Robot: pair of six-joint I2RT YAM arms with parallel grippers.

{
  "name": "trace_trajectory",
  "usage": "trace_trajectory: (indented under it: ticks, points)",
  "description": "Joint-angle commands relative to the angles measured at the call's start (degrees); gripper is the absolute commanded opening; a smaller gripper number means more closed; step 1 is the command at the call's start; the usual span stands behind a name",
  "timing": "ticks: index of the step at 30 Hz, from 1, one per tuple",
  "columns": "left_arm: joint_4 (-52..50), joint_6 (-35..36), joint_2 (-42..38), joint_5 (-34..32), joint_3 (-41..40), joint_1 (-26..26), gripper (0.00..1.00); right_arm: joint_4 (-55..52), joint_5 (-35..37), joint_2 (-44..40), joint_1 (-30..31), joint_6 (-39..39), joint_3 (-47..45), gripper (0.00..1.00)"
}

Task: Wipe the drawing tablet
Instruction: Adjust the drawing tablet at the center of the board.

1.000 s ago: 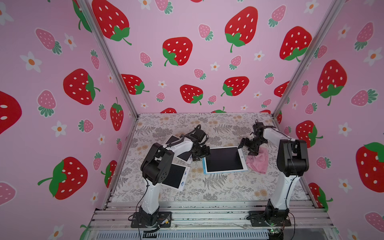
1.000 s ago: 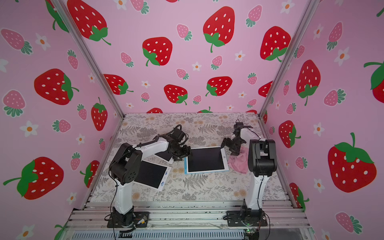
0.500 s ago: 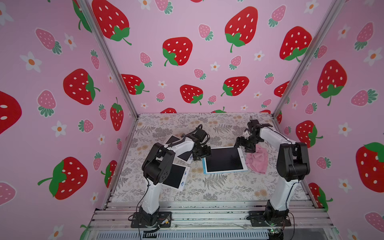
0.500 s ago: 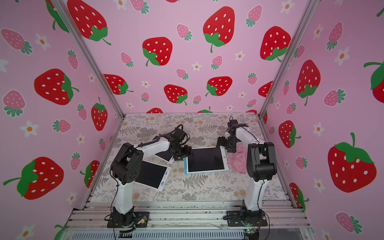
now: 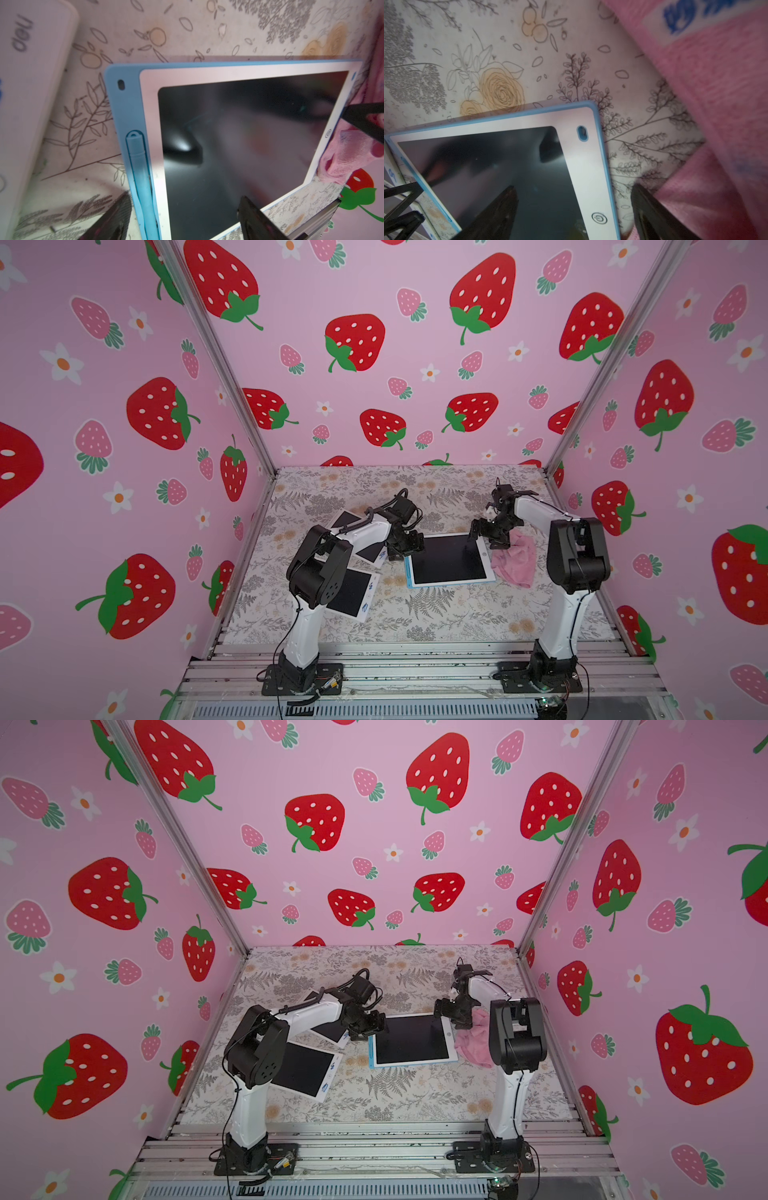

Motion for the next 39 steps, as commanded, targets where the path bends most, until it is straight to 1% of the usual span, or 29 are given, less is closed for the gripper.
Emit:
trace_trajectory:
  ticks: [1, 8, 12, 17, 24, 29, 34, 39]
  points:
    - [-2.2, 0.7, 3.1, -0.7, 0.4, -0.5, 0.82, -0.4, -2.7, 0.8, 0.0, -0.8, 0.9, 0.88]
    - [-1.2, 0.6, 3.1, 0.2, 0.2, -0.6, 0.82, -2.1, -5.5, 2.7, 0.4, -1.5, 2.0, 0.87]
    - [0.8, 0.6, 2.9, 2.3, 0.4, -0.6, 0.81, -2.0, -7.2, 2.4, 0.9, -1.5, 0.3, 0.87]
    - [1.1, 1.4, 1.9, 3.0, 2.1, -1.3, 0.81, -1.1, -8.8, 2.7, 0.9, -1.0, -1.1, 0.86]
    - [2.3, 0.4, -0.5, 2.7, 3.3, -1.3, 0.81, -0.8, -10.4, 3.2, 0.9, -0.7, -1.0, 0.86]
    - [1.5, 1.1, -0.8, 2.7, 4.5, -1.3, 0.81, -1.0, -11.6, 3.6, 1.0, -0.6, -0.4, 0.86]
    - [1.6, 1.2, -1.5, 2.9, 3.7, -1.3, 0.80, -1.1, -11.9, 4.0, 1.5, -0.3, 0.2, 0.86]
    - [0.8, 1.0, -3.0, 0.9, 2.8, -1.1, 0.80, -1.1, -12.8, 4.3, 2.3, 0.2, 1.0, 0.86]
